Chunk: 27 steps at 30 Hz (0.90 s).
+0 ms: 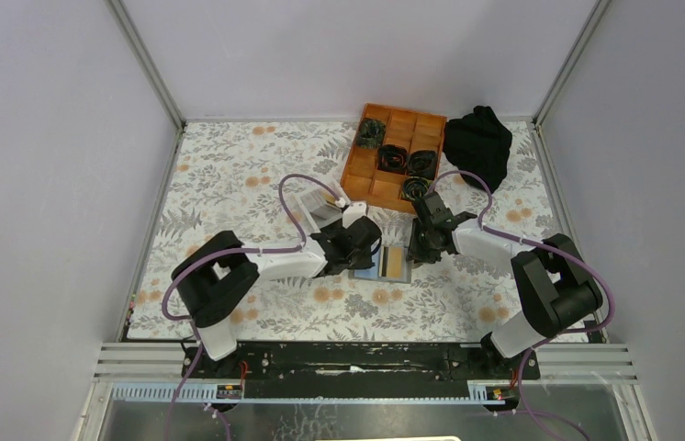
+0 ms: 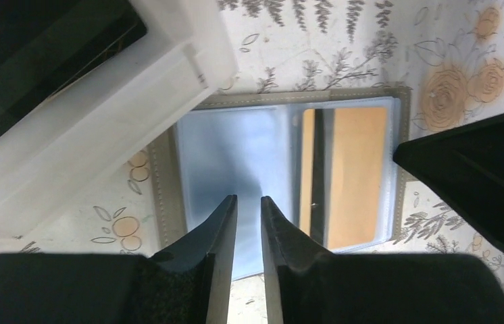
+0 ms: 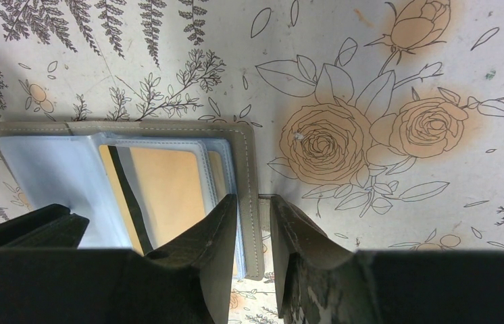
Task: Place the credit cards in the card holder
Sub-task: Insert the credit card into the card holder.
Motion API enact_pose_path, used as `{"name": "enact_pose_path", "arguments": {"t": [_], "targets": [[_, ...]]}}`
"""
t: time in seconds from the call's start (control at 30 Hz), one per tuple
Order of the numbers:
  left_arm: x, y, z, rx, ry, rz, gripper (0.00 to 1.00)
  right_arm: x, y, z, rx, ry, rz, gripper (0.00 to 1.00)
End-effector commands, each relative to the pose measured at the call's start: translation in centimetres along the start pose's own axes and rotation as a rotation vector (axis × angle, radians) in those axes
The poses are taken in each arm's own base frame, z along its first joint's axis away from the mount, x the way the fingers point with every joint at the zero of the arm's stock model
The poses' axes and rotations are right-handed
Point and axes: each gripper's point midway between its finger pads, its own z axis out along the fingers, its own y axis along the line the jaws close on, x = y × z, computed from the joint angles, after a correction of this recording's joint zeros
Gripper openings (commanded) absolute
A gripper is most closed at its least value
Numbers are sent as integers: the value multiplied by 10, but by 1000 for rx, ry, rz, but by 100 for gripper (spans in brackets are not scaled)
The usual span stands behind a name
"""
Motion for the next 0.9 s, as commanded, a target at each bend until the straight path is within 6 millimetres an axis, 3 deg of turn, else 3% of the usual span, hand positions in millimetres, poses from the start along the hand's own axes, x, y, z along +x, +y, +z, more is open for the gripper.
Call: {"name": "enact_pose_path", "arguments": {"t": [0.0, 0.23, 0.6, 0.87], "targets": [[-9, -16, 0, 6, -37, 73, 25, 14, -8, 7, 43, 54, -26, 31], [2, -28, 4, -9, -19, 153, 25, 14, -9, 7, 44, 56, -28, 31], [0, -13, 0, -90, -52, 159, 19, 16, -9, 9, 42, 61, -29, 31], [12, -14, 7, -83, -16, 182, 18, 17, -10, 9, 42, 61, -26, 31]]}}
